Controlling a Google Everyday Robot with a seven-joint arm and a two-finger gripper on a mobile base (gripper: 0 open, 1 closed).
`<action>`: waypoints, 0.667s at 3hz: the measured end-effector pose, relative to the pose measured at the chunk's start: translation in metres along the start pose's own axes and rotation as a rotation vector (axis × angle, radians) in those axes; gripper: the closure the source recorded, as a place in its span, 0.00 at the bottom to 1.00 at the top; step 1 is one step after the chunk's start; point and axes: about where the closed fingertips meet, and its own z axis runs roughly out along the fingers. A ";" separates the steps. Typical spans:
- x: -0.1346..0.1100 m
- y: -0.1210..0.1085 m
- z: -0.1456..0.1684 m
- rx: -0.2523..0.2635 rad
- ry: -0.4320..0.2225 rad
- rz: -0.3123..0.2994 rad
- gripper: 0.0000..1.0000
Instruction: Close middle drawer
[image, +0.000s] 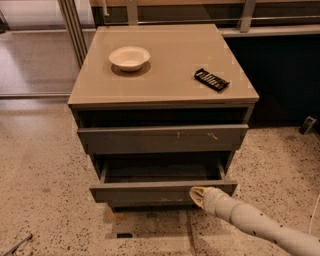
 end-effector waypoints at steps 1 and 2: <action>0.012 -0.019 0.008 0.054 0.009 0.012 1.00; 0.027 -0.036 0.016 0.089 0.028 0.033 1.00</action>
Offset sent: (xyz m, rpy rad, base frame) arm 0.0658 -0.0448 -0.0015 0.0226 -0.0627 -0.1423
